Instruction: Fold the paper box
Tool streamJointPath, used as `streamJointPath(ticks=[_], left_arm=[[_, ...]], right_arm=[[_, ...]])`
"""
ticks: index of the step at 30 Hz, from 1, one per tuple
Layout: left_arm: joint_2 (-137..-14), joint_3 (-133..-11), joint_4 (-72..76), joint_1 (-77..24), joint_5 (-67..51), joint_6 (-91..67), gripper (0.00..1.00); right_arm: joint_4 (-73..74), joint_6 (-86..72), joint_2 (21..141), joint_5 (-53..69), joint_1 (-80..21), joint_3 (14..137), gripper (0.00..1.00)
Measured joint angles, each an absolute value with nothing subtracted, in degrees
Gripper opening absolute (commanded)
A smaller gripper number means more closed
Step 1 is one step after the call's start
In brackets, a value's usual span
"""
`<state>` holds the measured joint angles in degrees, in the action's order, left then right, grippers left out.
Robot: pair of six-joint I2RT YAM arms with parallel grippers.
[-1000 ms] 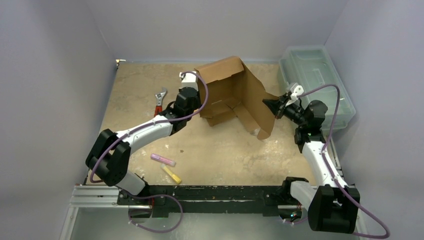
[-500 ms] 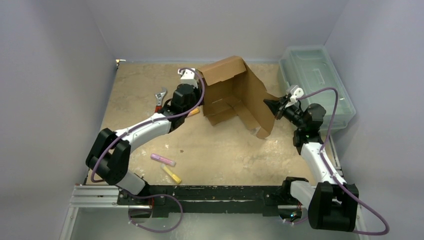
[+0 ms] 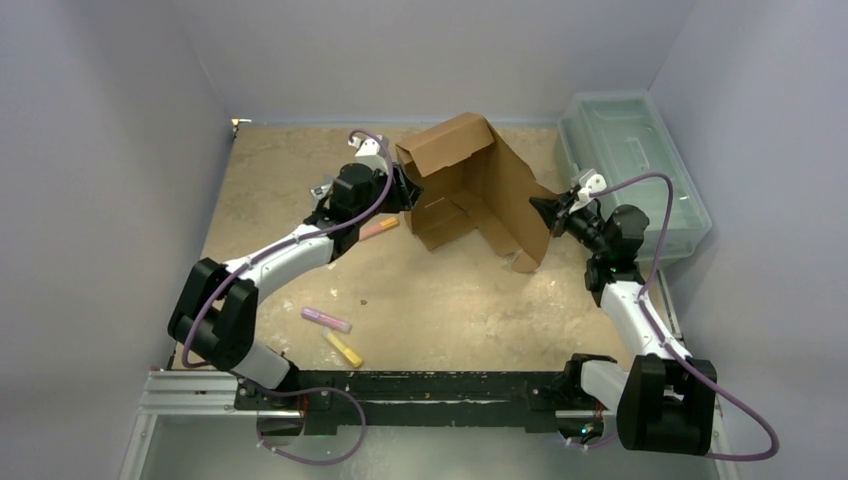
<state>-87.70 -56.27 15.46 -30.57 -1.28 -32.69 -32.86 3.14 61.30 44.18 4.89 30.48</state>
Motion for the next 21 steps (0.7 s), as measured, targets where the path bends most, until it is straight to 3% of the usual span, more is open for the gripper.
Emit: streamJointPath(ticks=[21], left_arm=[[-74.41,-51.62,10.98,-25.3,-13.67,-33.74,0.48]], right_arm=[[-32.53,3.64,62.41,42.52,4.89,30.48,0.0]])
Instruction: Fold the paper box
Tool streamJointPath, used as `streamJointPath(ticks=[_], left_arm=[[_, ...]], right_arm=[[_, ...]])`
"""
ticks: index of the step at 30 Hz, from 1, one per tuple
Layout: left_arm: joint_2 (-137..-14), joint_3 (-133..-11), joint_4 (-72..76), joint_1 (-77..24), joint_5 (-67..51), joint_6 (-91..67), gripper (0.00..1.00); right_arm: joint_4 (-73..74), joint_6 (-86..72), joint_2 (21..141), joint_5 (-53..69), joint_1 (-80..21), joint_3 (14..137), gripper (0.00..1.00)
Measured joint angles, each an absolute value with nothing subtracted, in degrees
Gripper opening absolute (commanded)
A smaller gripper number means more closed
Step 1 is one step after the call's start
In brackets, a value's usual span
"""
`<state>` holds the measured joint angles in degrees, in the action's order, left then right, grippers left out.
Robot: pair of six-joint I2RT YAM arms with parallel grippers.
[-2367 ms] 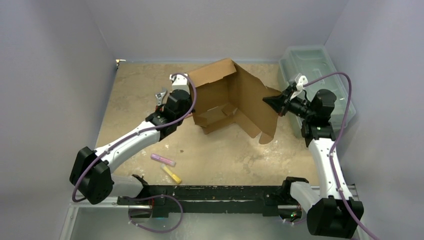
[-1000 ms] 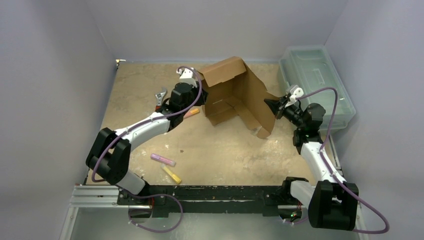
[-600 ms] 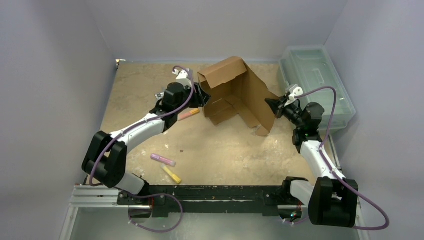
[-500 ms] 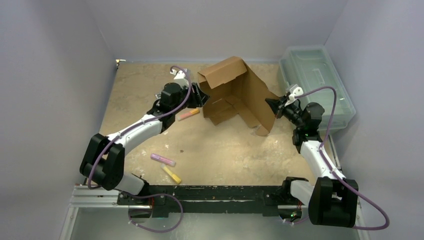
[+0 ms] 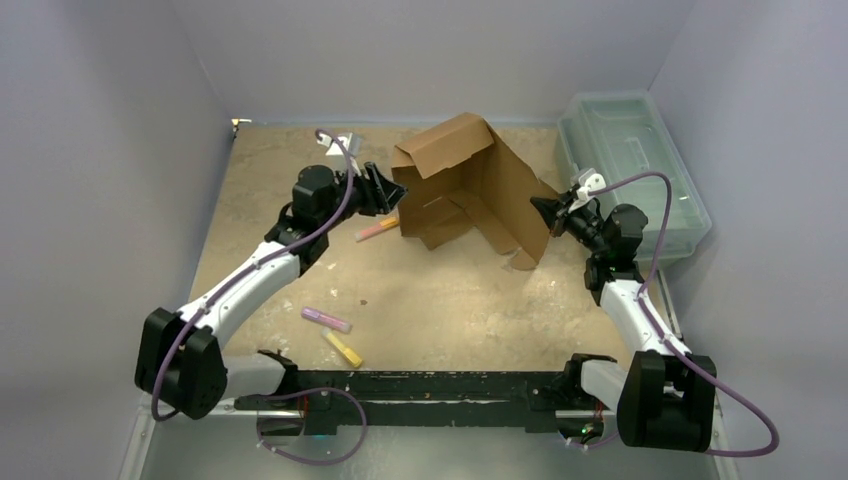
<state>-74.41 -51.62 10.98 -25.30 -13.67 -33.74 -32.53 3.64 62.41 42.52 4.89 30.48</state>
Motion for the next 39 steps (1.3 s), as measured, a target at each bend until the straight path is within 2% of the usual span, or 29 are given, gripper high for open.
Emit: streamJointPath(ticks=[3,7,16,25,39], left_arm=[[-71.0,-51.62,9.3,-24.67,-13.67,-33.34,0.51],[-67.72,-51.77,7.05,-23.81,-13.23,-33.34,0.67],[-70.96,-61.41,1.21,-23.59,-11.35,-37.39,0.76],[-78.72,-65.8,-0.99,-23.57,-12.64,-39.9,0.78],[-83.79,-68.27,-0.71,-26.85,-13.1,-41.78,0.77]], right_arm=[[-32.53,3.64,62.41,42.52,4.89,30.48,0.0],[-32.53,3.64,62.41,42.52,4.89,30.48,0.0],[-32.53,3.62,62.57,42.52,4.89,30.48,0.0],[-32.53,3.62,62.61,42.52,4.89,30.48,0.0],[-32.58,3.46,63.35,42.57,4.89,30.48,0.0]])
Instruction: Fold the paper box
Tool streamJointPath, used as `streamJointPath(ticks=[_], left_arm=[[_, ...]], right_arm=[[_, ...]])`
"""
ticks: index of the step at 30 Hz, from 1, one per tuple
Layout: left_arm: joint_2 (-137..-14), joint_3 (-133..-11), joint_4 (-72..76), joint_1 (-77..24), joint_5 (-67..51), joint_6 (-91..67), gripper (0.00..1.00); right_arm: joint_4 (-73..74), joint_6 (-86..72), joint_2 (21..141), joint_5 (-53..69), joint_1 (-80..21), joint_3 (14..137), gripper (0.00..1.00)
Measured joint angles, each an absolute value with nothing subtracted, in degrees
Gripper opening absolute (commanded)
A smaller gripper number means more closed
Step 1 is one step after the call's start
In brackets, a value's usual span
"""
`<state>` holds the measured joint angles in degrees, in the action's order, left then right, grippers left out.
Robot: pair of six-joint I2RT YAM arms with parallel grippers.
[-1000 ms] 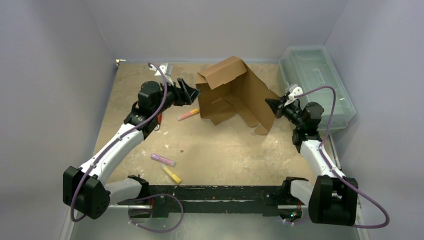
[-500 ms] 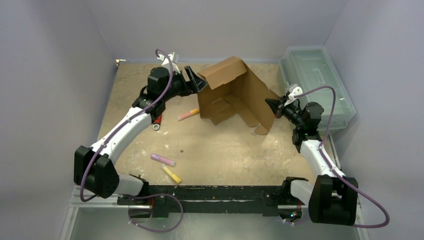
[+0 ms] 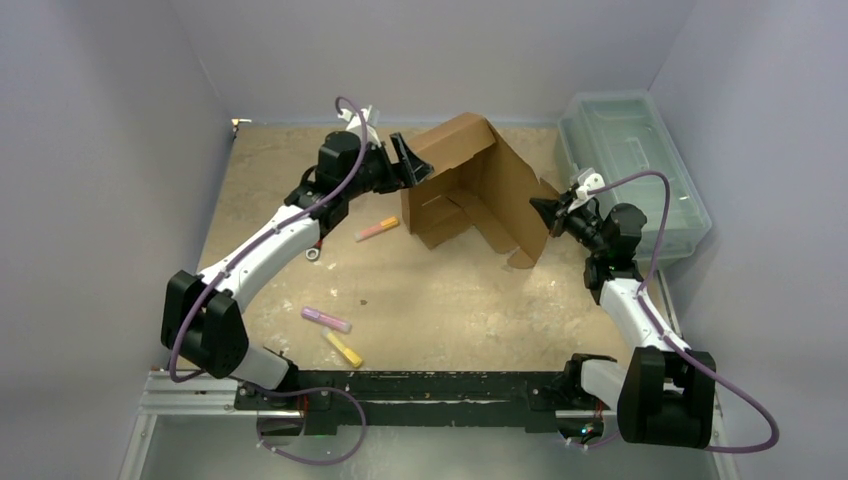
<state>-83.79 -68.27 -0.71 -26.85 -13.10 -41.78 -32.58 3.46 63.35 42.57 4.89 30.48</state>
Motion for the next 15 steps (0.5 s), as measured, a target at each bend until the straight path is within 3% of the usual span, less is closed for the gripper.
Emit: streamJointPath(ticks=[15], left_arm=[[-87.42,-73.25,-4.54,-30.55,-2.17,-43.92,0.58]], right_arm=[[-32.58,3.38,63.37,42.98,4.89,30.48,0.0]])
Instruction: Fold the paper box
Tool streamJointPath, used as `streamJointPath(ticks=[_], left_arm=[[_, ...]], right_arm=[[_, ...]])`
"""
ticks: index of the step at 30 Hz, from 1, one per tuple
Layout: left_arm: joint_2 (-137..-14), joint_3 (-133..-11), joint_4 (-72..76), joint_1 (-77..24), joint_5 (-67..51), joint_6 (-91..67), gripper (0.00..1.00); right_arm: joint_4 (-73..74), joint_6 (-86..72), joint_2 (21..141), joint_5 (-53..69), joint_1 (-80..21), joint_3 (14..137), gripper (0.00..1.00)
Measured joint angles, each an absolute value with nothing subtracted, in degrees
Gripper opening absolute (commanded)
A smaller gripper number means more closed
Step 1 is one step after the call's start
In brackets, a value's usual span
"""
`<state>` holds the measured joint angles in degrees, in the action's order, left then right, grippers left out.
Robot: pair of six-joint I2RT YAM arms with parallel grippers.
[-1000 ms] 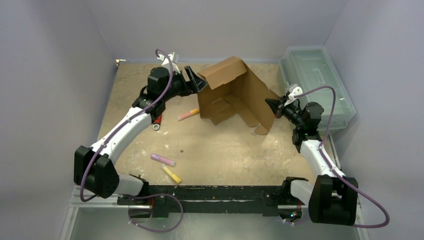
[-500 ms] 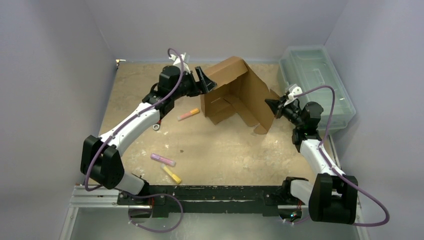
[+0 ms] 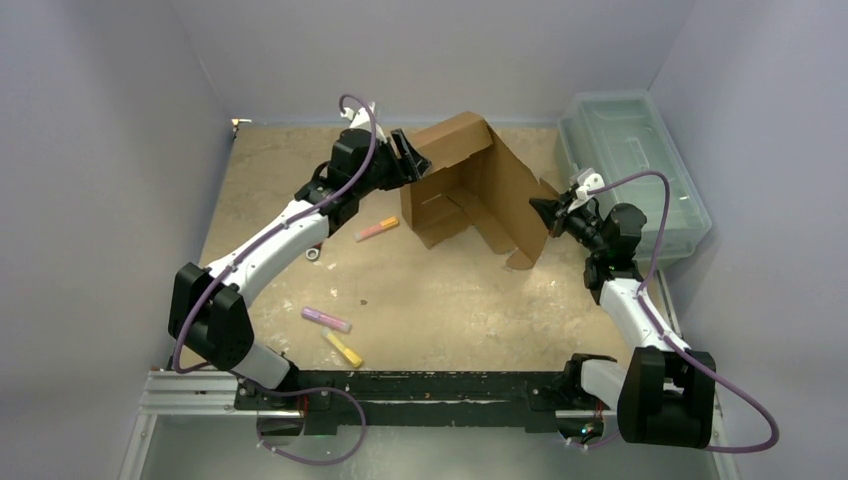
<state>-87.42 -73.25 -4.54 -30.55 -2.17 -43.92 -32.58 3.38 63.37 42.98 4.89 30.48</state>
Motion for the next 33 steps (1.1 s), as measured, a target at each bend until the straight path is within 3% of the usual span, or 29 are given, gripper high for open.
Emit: streamJointPath(ticks=[13,21,33], left_arm=[[-88.88,-73.97,-5.5,-31.68,5.52,-41.28,0.46],[-89.8,-74.19,-5.5,-32.71,11.35,-38.11,0.32],[-90.83,-75.55,-4.82,-32.77,13.8,-36.51,0.31]], right_arm=[[-32.56,2.96,63.37,43.18,4.89,30.48,0.0],[-32.23,2.96,63.33,45.28,4.89,30.52,0.0],[-26.06,4.47,60.16,50.48,4.43,31.94,0.0]])
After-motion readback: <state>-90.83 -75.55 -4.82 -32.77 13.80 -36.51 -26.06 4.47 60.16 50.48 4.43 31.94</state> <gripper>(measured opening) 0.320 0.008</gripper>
